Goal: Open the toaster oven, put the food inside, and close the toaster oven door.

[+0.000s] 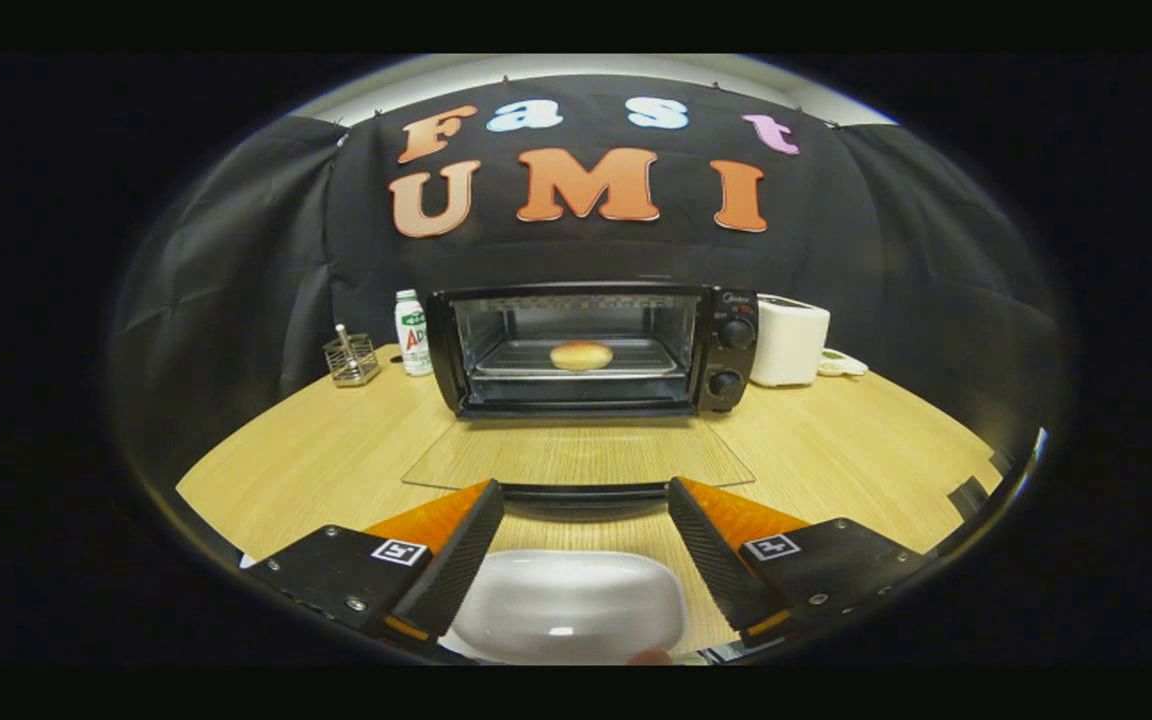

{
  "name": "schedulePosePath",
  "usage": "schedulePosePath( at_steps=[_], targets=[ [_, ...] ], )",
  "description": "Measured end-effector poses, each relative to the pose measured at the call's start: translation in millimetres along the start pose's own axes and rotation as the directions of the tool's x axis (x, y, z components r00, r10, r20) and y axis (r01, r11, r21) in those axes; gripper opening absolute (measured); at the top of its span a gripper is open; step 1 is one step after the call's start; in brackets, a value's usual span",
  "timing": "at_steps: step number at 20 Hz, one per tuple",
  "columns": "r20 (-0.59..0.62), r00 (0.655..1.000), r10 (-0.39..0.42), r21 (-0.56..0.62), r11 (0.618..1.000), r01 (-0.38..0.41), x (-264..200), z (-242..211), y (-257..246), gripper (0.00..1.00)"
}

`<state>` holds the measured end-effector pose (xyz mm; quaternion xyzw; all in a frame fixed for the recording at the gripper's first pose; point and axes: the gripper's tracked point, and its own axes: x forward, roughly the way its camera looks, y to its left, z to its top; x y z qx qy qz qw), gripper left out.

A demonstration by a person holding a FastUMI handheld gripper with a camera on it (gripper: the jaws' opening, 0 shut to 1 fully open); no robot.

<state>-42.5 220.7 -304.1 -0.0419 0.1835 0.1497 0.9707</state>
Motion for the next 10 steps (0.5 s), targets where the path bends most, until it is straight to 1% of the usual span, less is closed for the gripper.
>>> schedulePosePath(
  at_steps=[6,10],
  targets=[
    [-0.096,0.995,-0.009,-0.036,0.999,0.006,12,-25,-2,0.99],
    [-0.145,0.989,0.001,-0.025,1.0,-0.005,23,-30,0,0.99]
  ],
)
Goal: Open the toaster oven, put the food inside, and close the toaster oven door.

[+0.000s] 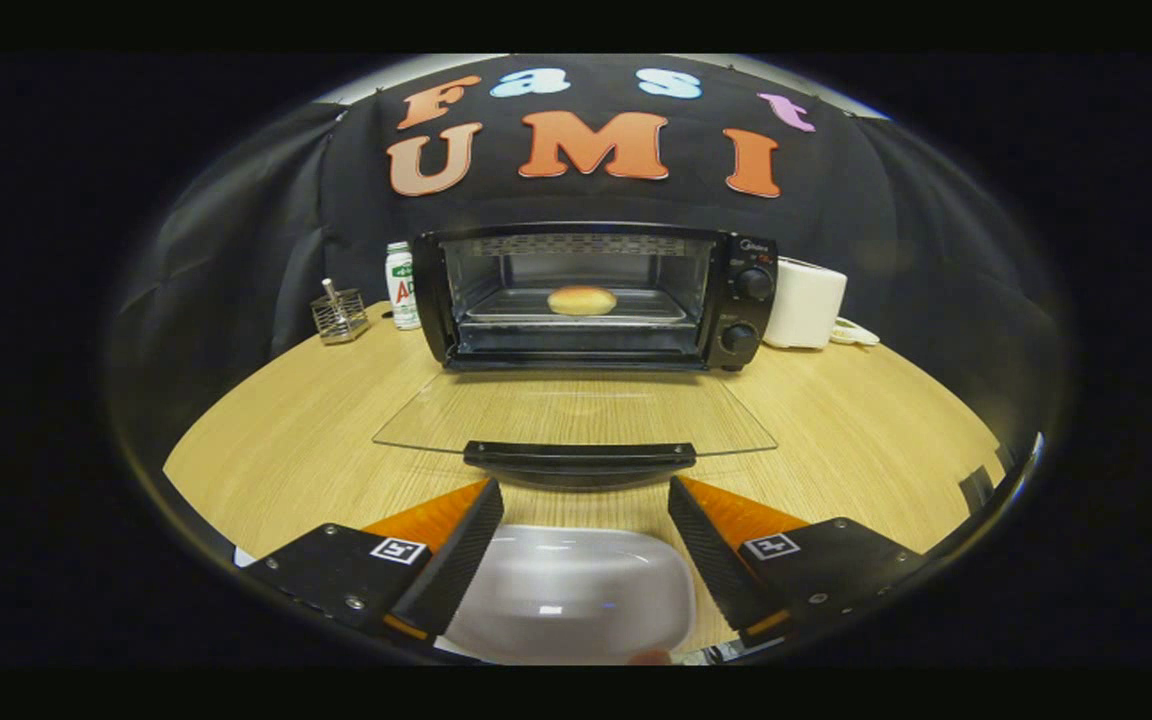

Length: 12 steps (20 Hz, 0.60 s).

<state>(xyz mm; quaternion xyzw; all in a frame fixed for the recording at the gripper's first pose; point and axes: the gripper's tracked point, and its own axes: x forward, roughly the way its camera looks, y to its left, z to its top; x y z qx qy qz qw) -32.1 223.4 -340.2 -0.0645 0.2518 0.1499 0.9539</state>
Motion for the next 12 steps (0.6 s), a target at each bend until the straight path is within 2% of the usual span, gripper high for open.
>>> schedulePosePath(
  at_steps=[12],
  targets=[
    [-0.071,0.997,-0.02,-0.007,1.0,0.02,20,0,-2,0.99]
  ],
)
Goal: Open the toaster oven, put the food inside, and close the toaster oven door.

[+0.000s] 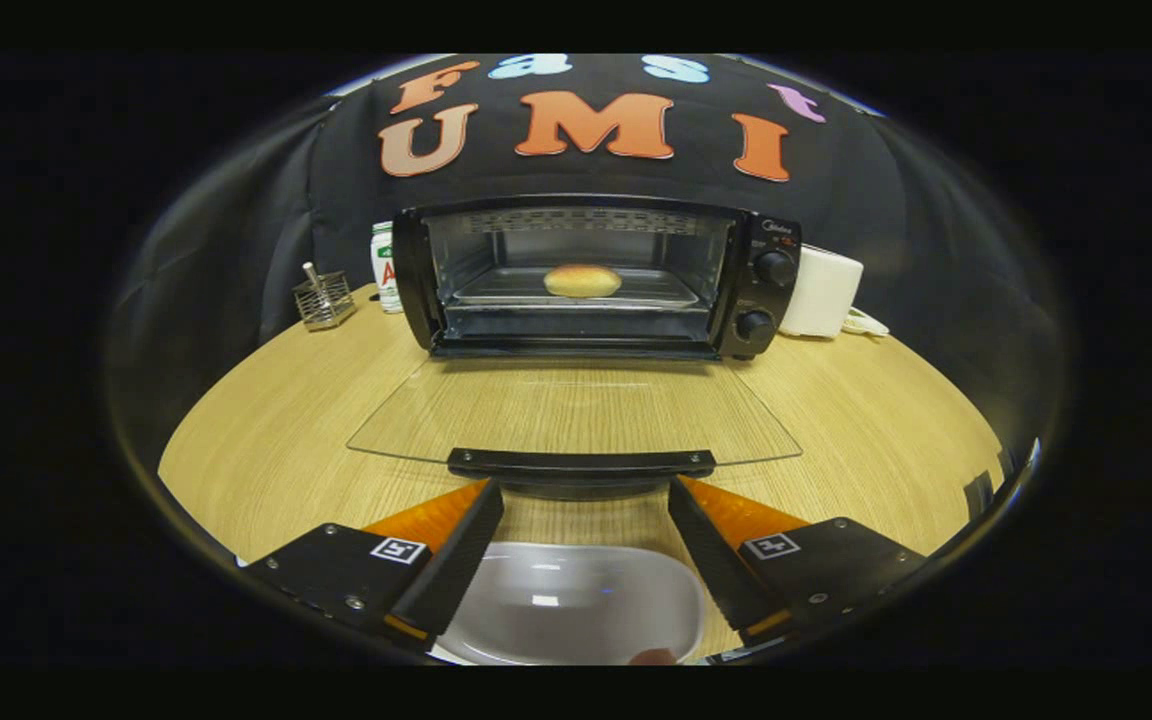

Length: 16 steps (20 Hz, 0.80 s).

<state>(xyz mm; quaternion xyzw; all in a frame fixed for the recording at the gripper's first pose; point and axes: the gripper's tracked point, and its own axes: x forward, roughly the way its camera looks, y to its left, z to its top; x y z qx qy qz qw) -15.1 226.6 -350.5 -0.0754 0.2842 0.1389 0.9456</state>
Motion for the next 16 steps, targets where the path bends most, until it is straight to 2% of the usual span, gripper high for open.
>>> schedulePosePath(
  at_steps=[6,16],
  targets=[
    [-0.013,1.0,0.009,0.026,1.0,-0.008,3,4,-1,0.99],
    [0.054,0.998,0.016,0.034,0.999,-0.017,-10,28,0,0.99]
  ],
)
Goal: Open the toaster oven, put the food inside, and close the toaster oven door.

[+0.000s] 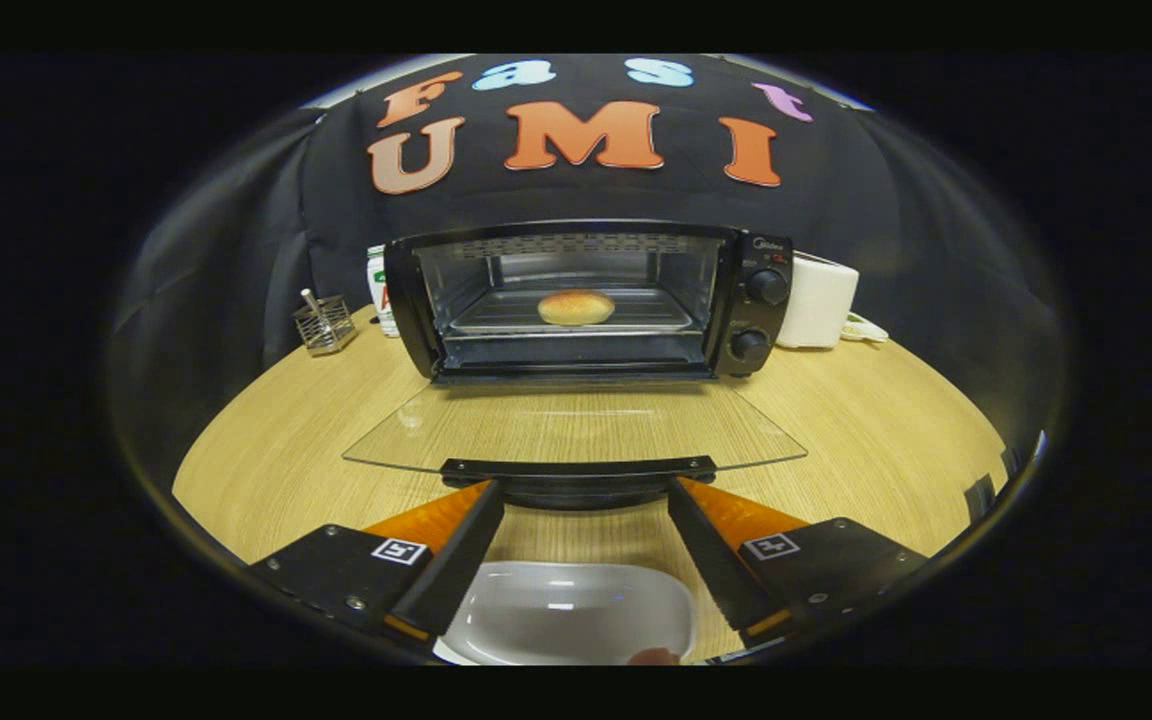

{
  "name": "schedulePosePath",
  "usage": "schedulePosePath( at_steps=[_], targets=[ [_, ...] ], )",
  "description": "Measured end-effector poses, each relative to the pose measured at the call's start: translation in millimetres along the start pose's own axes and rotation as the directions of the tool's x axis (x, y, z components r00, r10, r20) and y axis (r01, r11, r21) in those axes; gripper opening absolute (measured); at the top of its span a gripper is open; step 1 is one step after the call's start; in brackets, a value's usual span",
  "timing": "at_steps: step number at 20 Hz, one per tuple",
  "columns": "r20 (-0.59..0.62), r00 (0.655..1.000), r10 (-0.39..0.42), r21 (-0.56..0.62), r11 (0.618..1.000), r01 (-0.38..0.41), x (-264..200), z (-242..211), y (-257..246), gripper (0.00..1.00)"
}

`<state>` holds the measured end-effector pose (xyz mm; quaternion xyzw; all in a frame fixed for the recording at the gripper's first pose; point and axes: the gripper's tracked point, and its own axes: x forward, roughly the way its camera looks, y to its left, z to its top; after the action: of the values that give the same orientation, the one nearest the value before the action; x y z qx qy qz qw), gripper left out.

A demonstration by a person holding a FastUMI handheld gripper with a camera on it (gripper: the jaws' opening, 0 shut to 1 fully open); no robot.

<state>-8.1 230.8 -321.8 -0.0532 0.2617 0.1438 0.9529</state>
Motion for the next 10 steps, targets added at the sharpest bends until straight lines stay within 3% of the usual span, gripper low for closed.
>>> schedulePosePath(
  at_steps=[10],
  targets=[
    [0.104,0.994,0.008,-0.008,1.0,-0.008,-11,54,-4,1.0]
  ],
)
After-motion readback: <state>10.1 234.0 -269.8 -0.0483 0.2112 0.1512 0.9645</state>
